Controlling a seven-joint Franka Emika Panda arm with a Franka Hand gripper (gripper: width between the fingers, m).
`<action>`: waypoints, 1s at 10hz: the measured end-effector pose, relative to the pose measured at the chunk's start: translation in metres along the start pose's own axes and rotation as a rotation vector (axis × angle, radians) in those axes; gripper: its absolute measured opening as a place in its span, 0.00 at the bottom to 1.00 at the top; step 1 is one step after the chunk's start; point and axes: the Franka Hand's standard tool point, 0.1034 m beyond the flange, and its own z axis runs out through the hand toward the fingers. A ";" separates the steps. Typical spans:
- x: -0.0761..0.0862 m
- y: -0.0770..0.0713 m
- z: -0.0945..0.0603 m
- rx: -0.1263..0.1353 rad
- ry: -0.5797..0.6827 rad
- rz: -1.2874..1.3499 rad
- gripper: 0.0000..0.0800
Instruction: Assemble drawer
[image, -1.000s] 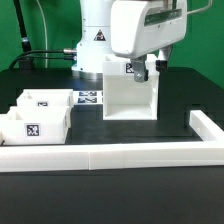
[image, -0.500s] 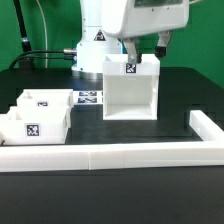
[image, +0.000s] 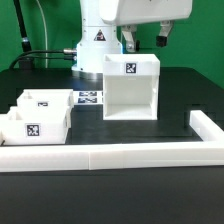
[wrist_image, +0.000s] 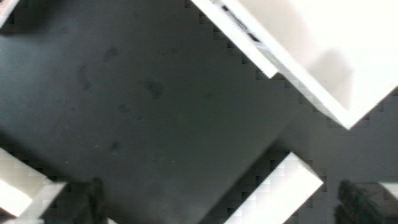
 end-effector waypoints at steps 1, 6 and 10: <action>0.000 0.000 0.000 0.000 0.000 0.000 0.81; -0.030 -0.036 0.007 -0.021 0.026 0.375 0.81; -0.034 -0.043 0.013 0.033 0.026 0.460 0.81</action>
Offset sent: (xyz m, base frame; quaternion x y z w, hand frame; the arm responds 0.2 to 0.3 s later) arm -0.0533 -0.0024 0.0071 -0.0797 0.0636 0.2052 0.9734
